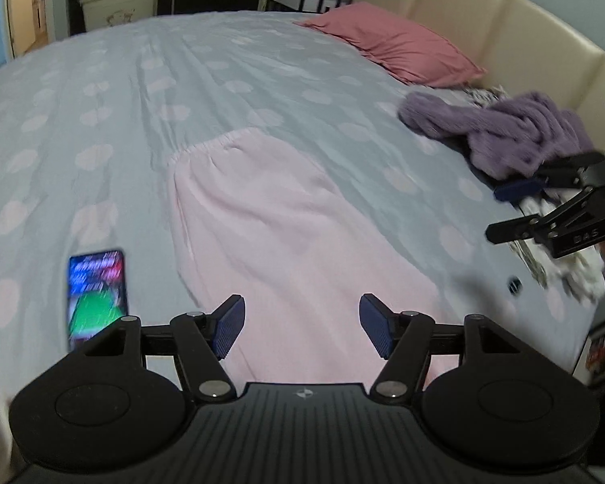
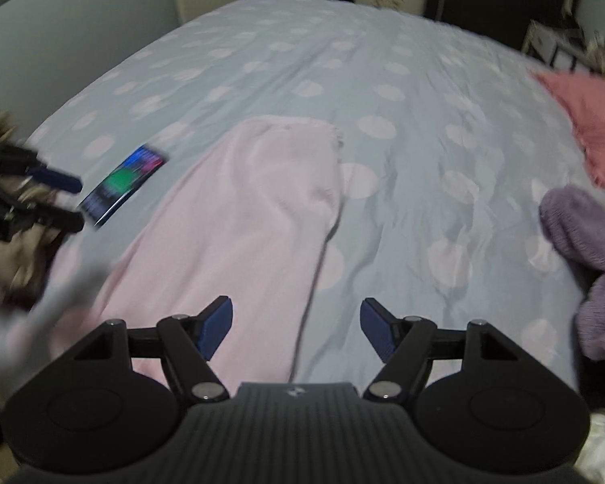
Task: Fold clothes
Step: 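Move both open tools to the elastic waistband and pinch it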
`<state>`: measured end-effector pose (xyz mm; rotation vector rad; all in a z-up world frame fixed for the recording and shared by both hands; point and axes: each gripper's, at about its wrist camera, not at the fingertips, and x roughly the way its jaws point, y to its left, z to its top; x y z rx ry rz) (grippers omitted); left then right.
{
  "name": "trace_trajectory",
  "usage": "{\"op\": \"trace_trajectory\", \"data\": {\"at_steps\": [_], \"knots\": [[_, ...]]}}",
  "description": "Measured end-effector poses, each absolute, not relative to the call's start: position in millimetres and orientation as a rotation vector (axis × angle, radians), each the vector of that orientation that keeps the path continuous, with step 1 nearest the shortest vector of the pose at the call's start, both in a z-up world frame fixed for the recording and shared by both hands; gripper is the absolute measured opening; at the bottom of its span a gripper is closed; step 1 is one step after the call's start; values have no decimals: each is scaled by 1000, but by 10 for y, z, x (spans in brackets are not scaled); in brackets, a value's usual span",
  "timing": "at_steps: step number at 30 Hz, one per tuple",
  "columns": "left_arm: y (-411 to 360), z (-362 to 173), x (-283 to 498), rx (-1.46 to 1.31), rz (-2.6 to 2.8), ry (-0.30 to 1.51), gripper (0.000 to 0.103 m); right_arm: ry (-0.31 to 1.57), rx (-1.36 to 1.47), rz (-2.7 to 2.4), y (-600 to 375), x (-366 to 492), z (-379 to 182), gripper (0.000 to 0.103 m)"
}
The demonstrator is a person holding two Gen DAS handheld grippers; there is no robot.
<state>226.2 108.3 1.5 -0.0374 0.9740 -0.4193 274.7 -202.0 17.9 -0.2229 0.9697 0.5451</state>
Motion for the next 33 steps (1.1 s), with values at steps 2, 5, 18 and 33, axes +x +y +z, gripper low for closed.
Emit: {"op": "trace_trajectory", "data": {"at_steps": [2, 5, 18, 33], "knots": [[1137, -152, 2541, -62, -399, 993, 61, 994, -186, 530, -1992, 3060, -6, 73], [1200, -380, 2907, -91, -363, 1017, 61, 1021, -174, 525, -1895, 3451, -276, 73], [1369, -977, 3888, -104, -328, 1042, 61, 1056, 48, 561, -1489, 4632, -849, 73], [1686, -1292, 4463, -277, -362, 1061, 62, 1073, 271, 593, -1314, 5258, -1125, 73]]}}
